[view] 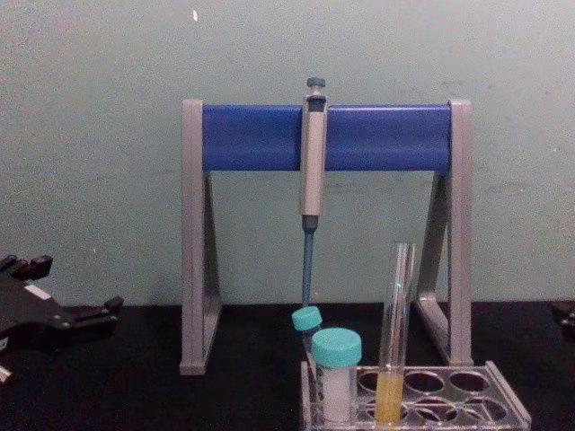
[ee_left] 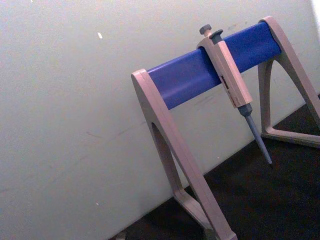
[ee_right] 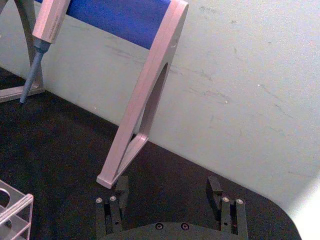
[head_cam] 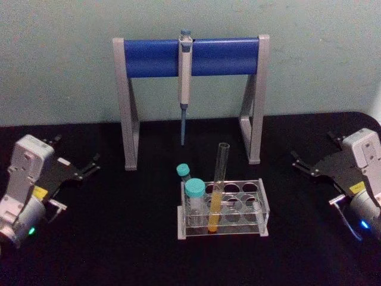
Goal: Pick up the test tube from the test tube rack, shake it, then place it back into the test tube rack.
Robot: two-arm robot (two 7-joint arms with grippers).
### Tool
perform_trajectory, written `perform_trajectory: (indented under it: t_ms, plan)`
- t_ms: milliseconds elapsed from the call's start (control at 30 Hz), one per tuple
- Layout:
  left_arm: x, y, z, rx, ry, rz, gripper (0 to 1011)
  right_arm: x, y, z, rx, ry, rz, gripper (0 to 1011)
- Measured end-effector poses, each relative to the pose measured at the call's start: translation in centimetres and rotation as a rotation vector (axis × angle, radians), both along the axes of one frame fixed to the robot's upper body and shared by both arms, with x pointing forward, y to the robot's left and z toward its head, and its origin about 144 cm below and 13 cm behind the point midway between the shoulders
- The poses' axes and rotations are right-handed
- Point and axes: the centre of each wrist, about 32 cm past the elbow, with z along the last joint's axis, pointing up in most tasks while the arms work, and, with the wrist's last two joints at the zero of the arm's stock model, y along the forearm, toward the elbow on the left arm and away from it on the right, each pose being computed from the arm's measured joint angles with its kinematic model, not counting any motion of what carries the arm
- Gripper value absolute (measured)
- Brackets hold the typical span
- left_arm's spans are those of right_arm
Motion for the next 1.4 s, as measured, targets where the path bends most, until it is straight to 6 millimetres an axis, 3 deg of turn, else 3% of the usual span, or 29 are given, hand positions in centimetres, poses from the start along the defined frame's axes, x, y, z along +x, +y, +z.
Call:
perform_trajectory:
  t_ms: [1400]
  plan:
    - [0.0,0.0,0.0,0.0,0.0,0.0,1001,0.0,0.0,0.0,0.0,0.0,0.0,1000]
